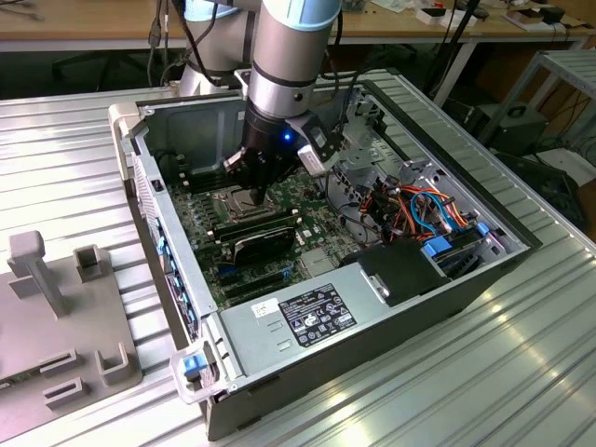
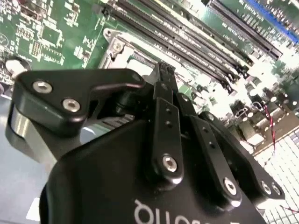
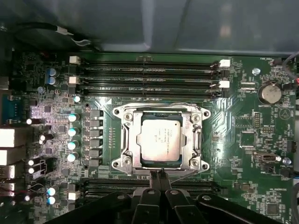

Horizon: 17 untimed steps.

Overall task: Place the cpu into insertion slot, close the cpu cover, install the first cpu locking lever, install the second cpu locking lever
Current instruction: 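Install the second cpu locking lever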

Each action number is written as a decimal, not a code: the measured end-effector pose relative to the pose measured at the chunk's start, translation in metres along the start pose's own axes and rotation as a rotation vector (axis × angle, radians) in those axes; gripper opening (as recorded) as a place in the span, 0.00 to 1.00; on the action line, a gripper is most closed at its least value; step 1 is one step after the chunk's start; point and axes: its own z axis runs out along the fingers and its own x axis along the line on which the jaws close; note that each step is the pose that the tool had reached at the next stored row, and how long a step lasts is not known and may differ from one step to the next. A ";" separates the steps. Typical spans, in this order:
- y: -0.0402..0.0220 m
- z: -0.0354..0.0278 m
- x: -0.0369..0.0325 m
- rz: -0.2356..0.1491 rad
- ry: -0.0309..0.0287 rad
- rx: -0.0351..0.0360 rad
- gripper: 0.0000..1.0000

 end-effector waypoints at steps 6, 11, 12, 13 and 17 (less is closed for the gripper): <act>-0.0080 -0.0021 -0.0052 0.000 0.0105 0.0000 0.11; -0.0081 0.0009 0.0059 0.001 0.0125 -0.0002 0.11; -0.0080 0.0015 0.0083 0.001 0.0130 -0.0001 0.11; -0.0081 0.0021 0.0101 0.001 0.0135 0.0000 0.11; -0.0080 0.0065 0.0173 0.001 0.0146 0.0000 0.11</act>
